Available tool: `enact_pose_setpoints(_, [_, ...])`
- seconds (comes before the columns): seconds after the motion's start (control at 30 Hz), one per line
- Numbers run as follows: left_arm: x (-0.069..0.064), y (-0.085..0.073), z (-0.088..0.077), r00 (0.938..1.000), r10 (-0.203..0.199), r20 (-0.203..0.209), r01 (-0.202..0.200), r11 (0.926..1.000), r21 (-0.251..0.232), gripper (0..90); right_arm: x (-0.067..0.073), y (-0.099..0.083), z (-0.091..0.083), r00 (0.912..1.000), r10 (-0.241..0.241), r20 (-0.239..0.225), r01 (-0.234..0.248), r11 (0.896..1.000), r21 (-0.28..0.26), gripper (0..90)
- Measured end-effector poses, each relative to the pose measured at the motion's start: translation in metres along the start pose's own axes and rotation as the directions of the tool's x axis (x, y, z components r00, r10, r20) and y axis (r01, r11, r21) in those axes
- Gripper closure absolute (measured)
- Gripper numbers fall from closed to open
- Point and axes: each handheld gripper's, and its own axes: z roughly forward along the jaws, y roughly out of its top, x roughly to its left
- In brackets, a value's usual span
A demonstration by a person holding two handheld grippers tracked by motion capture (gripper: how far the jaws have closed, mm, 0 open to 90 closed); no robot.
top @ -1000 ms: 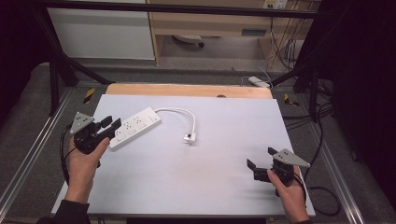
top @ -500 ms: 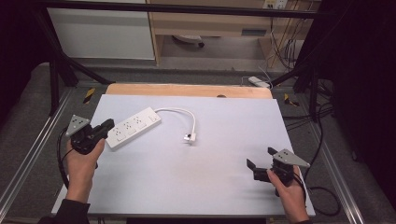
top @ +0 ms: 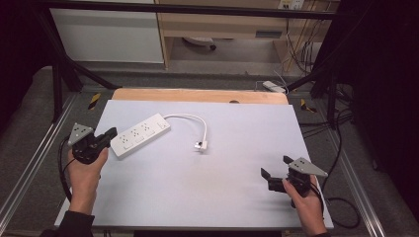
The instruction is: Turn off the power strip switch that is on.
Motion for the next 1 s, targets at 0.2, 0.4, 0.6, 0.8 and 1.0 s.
enact_pose_setpoints(0.2, [0.002, -0.004, 0.004, 1.0, 0.001, -0.001, -0.001, 0.9999, 0.013, 90.0, 0.001, 0.0, 0.001, 1.0, 0.001, -0.002, -0.001, 1.0, 0.006, 2.8])
enact_pose_setpoints(0.4, [0.005, -0.01, 0.009, 1.0, 0.0, -0.001, 0.0, 0.9992, 0.039, 90.0, 0.002, 0.0, 0.002, 1.0, -0.005, -0.005, 0.005, 1.0, 0.008, 2.8])
enact_pose_setpoints(0.6, [0.004, -0.014, 0.014, 0.9999, 0.01, -0.003, -0.01, 0.9983, 0.058, 90.0, 0.002, 0.0, 0.001, 1.0, -0.004, -0.003, 0.004, 1.0, 0.009, 2.8])
enact_pose_setpoints(0.8, [0.005, -0.018, 0.02, 0.9999, 0.009, -0.005, -0.008, 0.9968, 0.079, 90.0, 0.001, 0.0, 0.001, 1.0, -0.004, -0.001, 0.004, 1.0, 0.008, 2.8])
enact_pose_setpoints(1.0, [0.005, -0.023, 0.025, 0.9998, 0.018, -0.002, -0.017, 0.9944, 0.104, 90.0, 0.001, 0.0, 0.001, 1.0, -0.007, -0.004, 0.007, 1.0, 0.007, 2.8])
